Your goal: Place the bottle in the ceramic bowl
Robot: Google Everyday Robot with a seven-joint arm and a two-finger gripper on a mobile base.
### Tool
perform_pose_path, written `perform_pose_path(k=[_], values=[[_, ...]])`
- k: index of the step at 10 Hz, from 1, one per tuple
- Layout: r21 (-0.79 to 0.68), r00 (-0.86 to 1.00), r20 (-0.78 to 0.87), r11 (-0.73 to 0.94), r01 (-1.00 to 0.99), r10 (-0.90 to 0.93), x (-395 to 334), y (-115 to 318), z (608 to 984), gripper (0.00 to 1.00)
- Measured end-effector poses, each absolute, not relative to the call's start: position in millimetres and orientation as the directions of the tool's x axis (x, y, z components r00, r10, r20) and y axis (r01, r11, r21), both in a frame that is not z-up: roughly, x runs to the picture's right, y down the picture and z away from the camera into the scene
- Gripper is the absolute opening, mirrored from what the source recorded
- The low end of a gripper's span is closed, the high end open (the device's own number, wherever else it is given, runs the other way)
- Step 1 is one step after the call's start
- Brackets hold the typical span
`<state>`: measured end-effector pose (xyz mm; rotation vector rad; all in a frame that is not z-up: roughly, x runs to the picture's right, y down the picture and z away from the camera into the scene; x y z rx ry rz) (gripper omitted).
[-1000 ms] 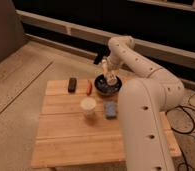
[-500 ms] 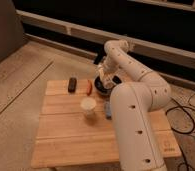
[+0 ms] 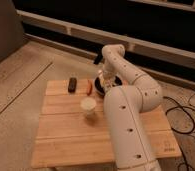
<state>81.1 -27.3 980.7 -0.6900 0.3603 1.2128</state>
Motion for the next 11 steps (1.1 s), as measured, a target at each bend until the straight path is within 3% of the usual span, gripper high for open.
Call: perform_pose_path(k=[1,5,7,11], values=[[-0.292,0.329,-0.599,0.184,-0.939,0.73,81.1,-27.2,980.7,0.32],[-0.291,0.329,-0.599,0.184,-0.939,0.73,81.4,-27.0,980.7,0.74],[-0.291,0.329,-0.6,0.183,-0.939,0.73,81.5,-26.9,980.7,0.8],[-0.281,0.328,-0.592,0.193,-0.94,0.736,81.8,-30.7,979.9,0.8]])
